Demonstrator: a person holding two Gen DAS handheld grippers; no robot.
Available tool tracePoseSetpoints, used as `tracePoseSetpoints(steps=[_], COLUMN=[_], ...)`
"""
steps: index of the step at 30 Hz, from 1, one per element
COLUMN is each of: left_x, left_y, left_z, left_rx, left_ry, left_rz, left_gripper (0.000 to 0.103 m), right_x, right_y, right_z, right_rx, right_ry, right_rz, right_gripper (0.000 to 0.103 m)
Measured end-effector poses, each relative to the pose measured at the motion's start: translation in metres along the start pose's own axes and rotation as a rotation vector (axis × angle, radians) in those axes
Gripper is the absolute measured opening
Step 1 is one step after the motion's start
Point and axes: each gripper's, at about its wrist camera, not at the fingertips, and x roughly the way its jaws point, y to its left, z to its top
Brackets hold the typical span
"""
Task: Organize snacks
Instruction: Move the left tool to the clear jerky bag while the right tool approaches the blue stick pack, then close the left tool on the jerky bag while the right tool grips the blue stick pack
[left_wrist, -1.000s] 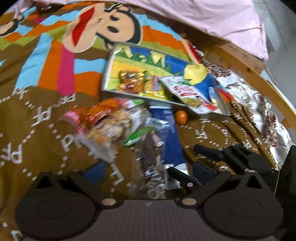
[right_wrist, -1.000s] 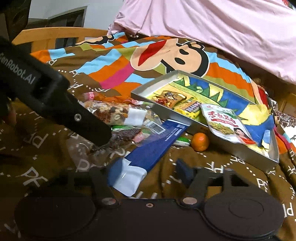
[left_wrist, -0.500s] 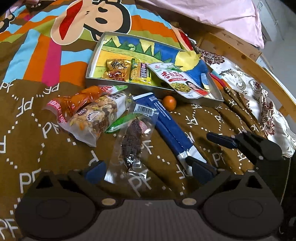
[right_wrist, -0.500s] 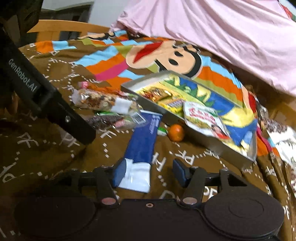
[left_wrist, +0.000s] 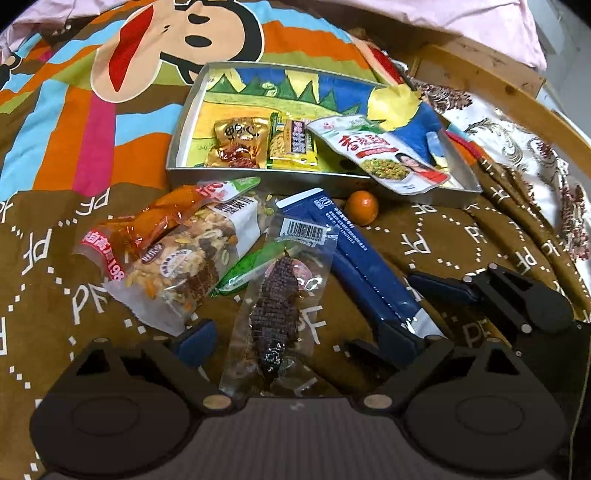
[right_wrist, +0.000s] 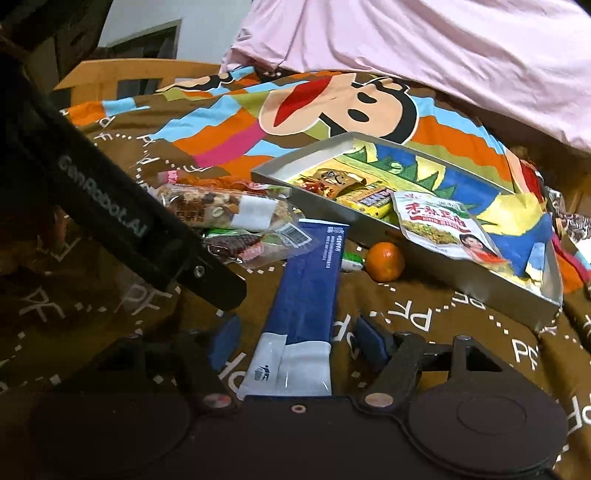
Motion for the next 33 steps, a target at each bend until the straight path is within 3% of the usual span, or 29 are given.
tracePoseSetpoints(steps=[4, 8, 16, 33], left_x=[0.006, 0.008, 0.0, -0.024], left_y=[-0.003, -0.007, -0.015, -0.052], left_z=[0.001, -0.001, -0.005, -0.034], left_rx=[0.019, 0.045, 0.091, 0.089], left_ry=[0.007, 0.007, -0.005, 0.058], left_rz=[0.034, 0.07, 0.163, 0.13], left_gripper=[0.092, 0.085, 0.053, 0.053], right_x=[-0.002, -0.003, -0.01, -0.061], right_y=[-0.001, -0.003, -0.003, -0.018], right_z=[-0.001, 0.0, 0.0, -0.017], right_rx=[0.007, 0.02, 0.007, 0.003], right_ry=[-0.008, -0.005, 0.012, 0.106], right_rz=[-0.004, -0.007, -0.018, -0.025], right_gripper=[0.052, 0.043, 0.039, 0.039])
